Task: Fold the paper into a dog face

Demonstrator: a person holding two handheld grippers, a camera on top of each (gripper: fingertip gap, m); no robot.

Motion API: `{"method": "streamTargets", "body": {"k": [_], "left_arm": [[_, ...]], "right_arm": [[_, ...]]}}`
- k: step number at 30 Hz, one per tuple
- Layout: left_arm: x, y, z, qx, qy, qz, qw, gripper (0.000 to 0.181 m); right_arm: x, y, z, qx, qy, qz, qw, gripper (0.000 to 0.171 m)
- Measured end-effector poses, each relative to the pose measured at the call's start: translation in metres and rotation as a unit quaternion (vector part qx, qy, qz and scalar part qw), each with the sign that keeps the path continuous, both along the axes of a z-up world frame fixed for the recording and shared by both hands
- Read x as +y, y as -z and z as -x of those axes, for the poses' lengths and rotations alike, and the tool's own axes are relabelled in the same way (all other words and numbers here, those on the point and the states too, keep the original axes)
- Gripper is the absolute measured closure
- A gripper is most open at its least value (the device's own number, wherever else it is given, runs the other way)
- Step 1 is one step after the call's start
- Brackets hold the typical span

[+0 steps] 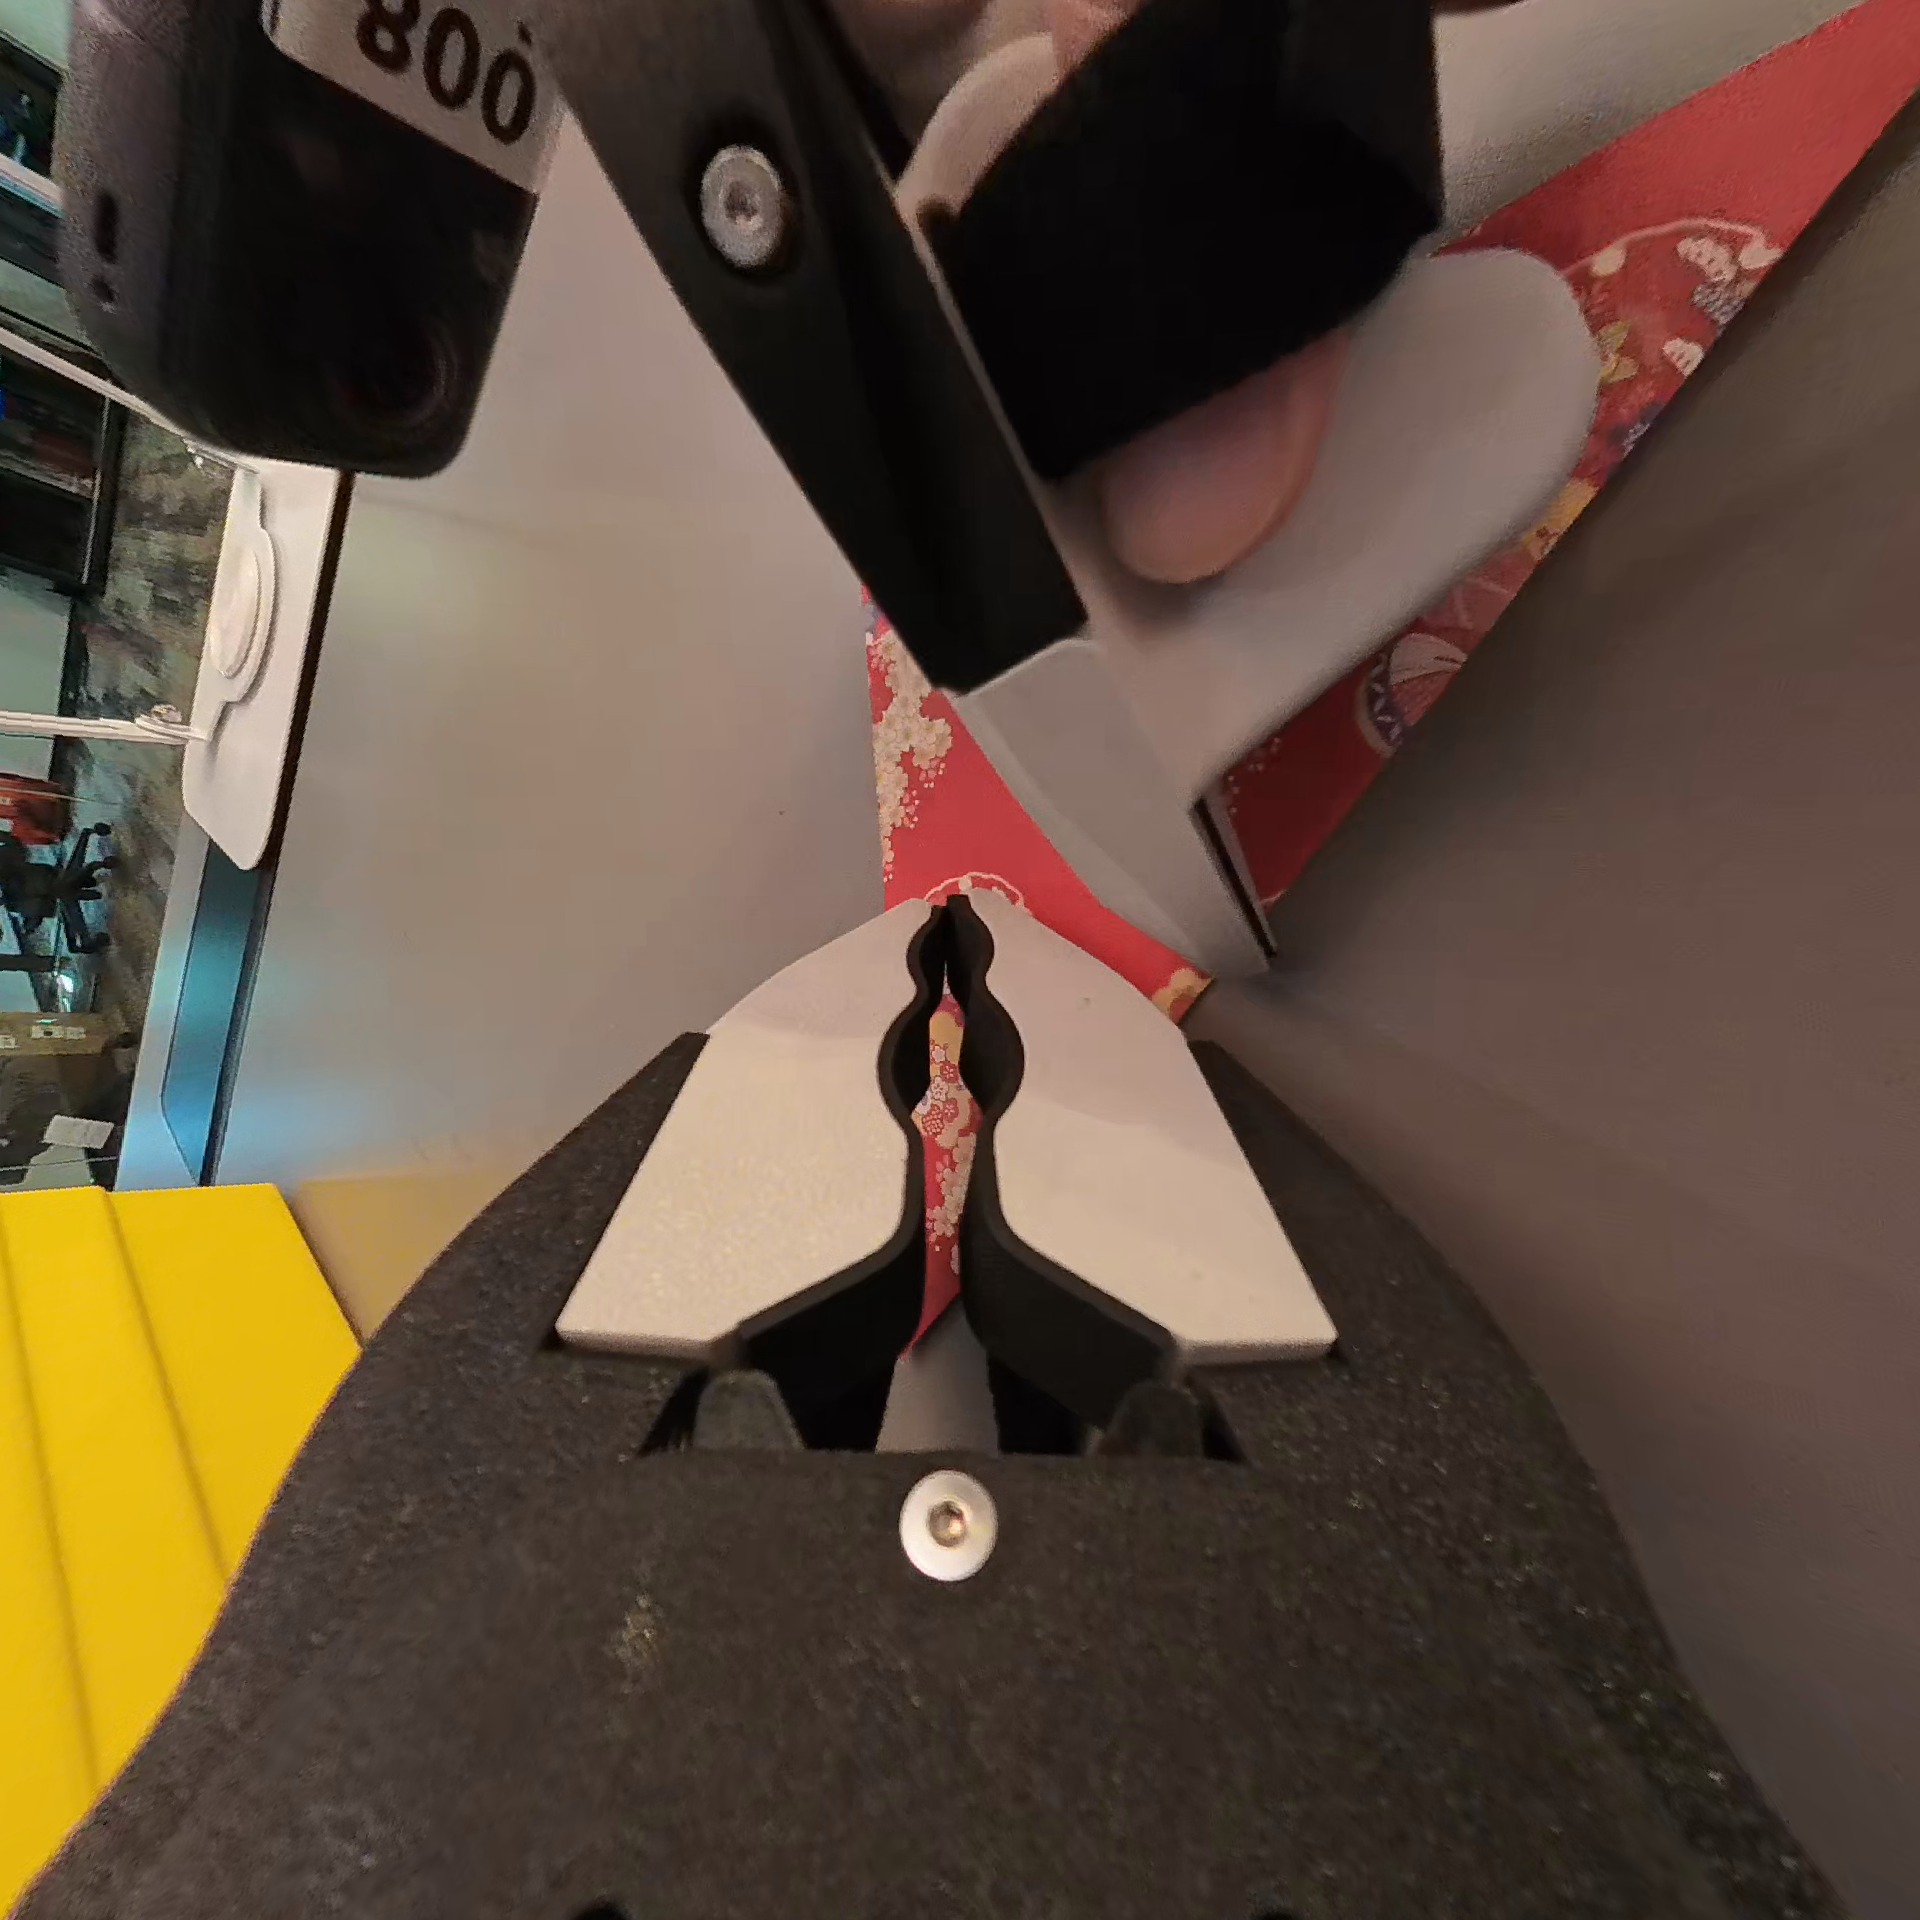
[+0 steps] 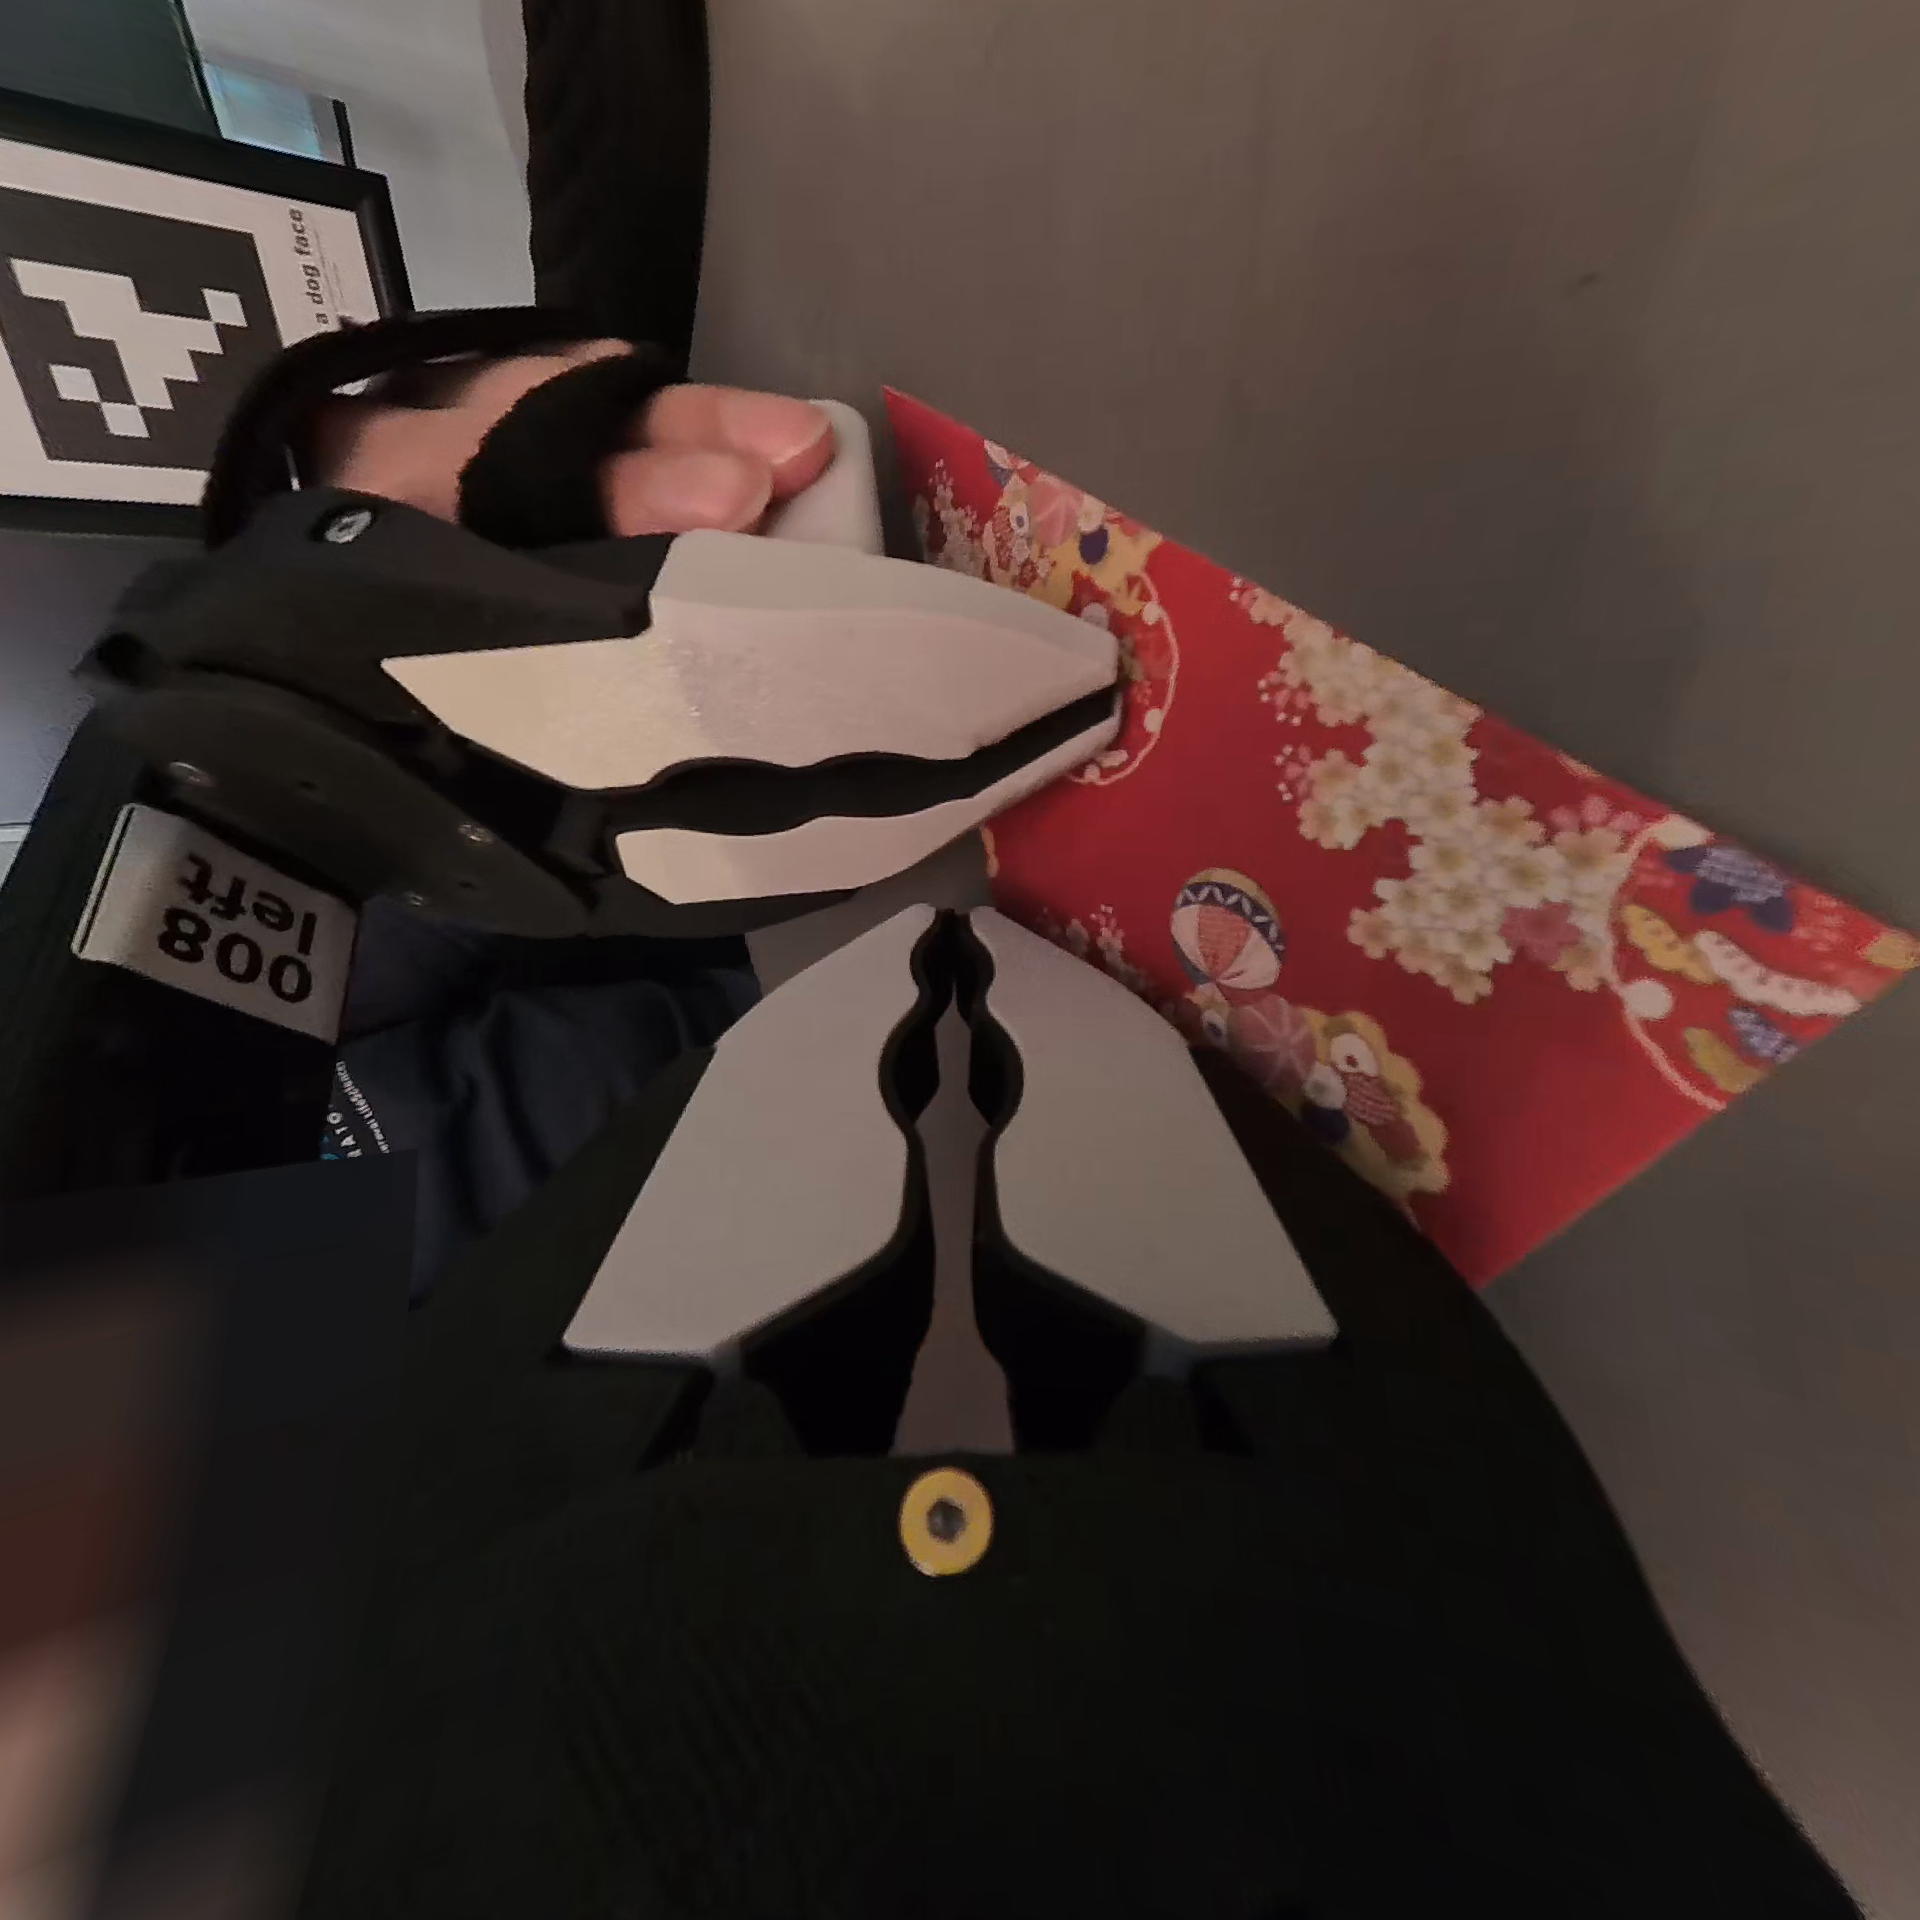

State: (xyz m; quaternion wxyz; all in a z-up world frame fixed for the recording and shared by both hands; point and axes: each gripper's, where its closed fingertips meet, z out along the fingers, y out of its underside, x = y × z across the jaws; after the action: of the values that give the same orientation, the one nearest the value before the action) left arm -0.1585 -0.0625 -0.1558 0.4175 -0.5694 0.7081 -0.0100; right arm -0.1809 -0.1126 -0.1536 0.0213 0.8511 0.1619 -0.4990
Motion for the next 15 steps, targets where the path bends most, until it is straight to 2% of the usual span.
{"method": "streamTargets", "body": {"k": [6, 15], "left_arm": [[0.001, 0.000, -0.001, 0.004, 0.002, -0.017, 1.000, 0.180], [0.002, -0.001, -0.002, 0.008, 0.003, -0.042, 0.999, 0.180]], "right_arm": [[-0.004, 0.002, -0.003, -0.032, -0.003, 0.008, 0.999, 0.170], [-0.019, 0.001, -0.015, -0.030, -0.006, 0.045, 0.999, 0.170]]}}
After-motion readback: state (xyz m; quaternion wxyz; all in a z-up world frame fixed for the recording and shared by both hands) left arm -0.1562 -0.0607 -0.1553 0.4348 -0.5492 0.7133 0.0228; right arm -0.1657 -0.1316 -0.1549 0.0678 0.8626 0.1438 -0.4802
